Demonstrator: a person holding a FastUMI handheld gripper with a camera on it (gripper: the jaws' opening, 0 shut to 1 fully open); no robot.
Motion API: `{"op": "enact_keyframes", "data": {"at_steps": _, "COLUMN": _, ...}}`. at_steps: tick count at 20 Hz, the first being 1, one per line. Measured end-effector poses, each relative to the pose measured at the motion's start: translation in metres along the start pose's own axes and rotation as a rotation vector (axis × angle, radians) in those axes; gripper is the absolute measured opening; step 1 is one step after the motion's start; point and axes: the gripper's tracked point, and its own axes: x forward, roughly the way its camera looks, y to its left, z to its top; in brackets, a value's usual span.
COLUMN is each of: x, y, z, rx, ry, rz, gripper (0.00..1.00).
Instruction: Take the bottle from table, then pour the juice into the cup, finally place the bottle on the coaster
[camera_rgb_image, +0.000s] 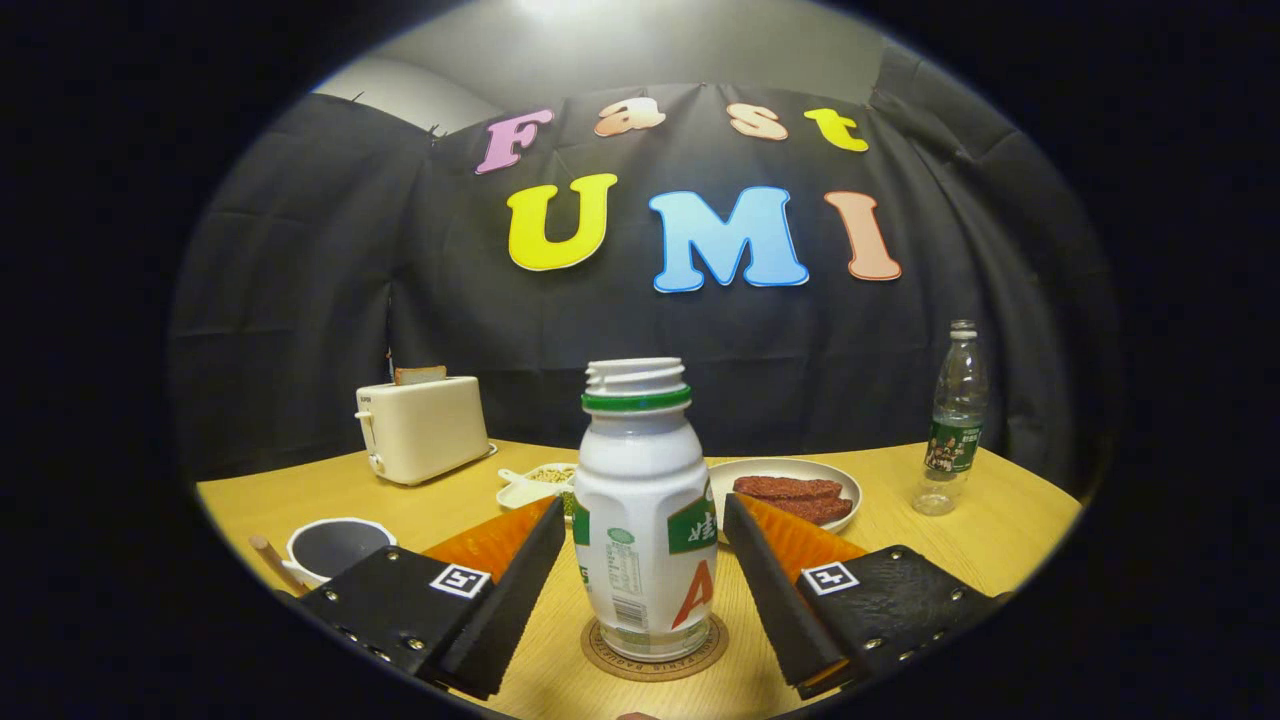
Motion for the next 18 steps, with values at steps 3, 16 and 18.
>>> {"op": "enact_keyframes", "data": {"at_steps": 3, "x": -0.025, "y": -0.004, "z": 0.034, "rx": -0.004, "ry": -0.071, "rz": -0.033, "gripper": 0.98}}
{"op": "enact_keyframes", "data": {"at_steps": 16, "x": -0.112, "y": 0.013, "z": 0.202, "rx": -0.139, "ry": -0.165, "rz": -0.095, "gripper": 0.96}}
{"op": "enact_keyframes", "data": {"at_steps": 18, "x": -0.12, "y": 0.014, "z": 0.219, "rx": -0.147, "ry": -0.183, "rz": -0.095, "gripper": 0.96}}
